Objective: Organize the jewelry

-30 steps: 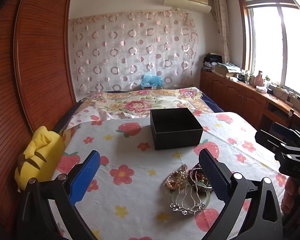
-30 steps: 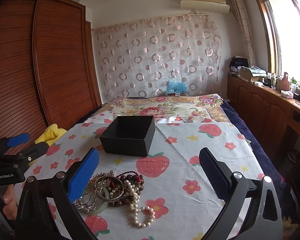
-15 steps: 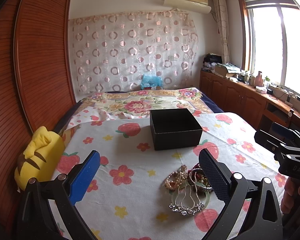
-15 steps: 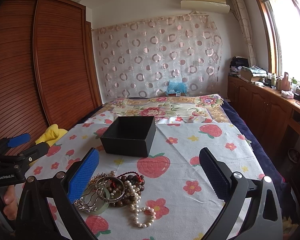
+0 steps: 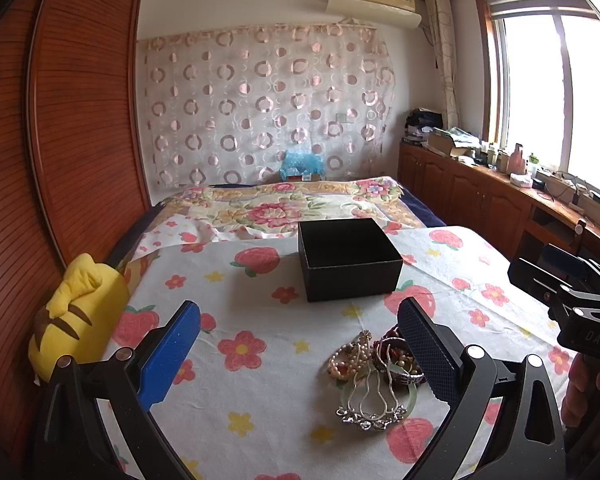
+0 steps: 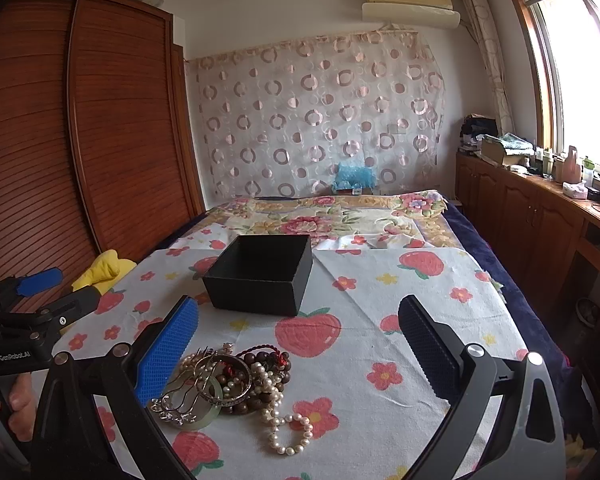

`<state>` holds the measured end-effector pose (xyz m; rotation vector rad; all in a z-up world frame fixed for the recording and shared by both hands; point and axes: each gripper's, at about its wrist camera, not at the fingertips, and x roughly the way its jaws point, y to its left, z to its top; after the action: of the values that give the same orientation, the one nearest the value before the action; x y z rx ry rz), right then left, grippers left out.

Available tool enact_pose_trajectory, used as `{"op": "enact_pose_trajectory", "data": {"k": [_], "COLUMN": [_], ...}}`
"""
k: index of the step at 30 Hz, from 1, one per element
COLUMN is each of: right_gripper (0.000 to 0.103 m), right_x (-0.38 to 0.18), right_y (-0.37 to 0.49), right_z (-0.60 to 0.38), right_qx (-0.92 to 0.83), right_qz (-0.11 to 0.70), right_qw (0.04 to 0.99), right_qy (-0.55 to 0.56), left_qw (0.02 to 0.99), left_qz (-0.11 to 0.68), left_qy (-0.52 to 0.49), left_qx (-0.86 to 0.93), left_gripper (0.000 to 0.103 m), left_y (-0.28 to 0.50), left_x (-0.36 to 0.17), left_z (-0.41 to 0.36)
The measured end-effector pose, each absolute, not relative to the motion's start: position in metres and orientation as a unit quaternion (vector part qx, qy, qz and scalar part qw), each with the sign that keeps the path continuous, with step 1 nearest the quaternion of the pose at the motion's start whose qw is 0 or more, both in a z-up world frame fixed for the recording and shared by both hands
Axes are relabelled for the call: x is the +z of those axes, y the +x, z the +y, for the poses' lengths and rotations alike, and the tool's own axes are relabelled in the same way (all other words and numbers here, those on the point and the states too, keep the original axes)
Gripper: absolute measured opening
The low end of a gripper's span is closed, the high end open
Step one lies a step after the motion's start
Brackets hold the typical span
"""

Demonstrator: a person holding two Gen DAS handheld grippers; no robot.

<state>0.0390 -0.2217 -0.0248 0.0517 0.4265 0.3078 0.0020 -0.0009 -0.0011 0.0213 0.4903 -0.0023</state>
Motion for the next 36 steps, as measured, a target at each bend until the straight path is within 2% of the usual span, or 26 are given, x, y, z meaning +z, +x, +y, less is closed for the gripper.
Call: {"op": "enact_pose_trajectory", "data": {"k": [36], "right_gripper": [0.1], "right_x": [-0.0244], "right_y": [0.038], "right_z": [-0.2216], "right_qx": [0.153], "right_qz": [0.21], "right_qw": [0.965], "right_qy": [0.026], "left_qw": [0.969], "left_qz": [0.245], "left_qy": [0.009], "left_qx": [-0.001], "left_gripper": [0.095], "left_y": [0.0011], "left_x": [-0.0022], "left_z": [-0.0007]}}
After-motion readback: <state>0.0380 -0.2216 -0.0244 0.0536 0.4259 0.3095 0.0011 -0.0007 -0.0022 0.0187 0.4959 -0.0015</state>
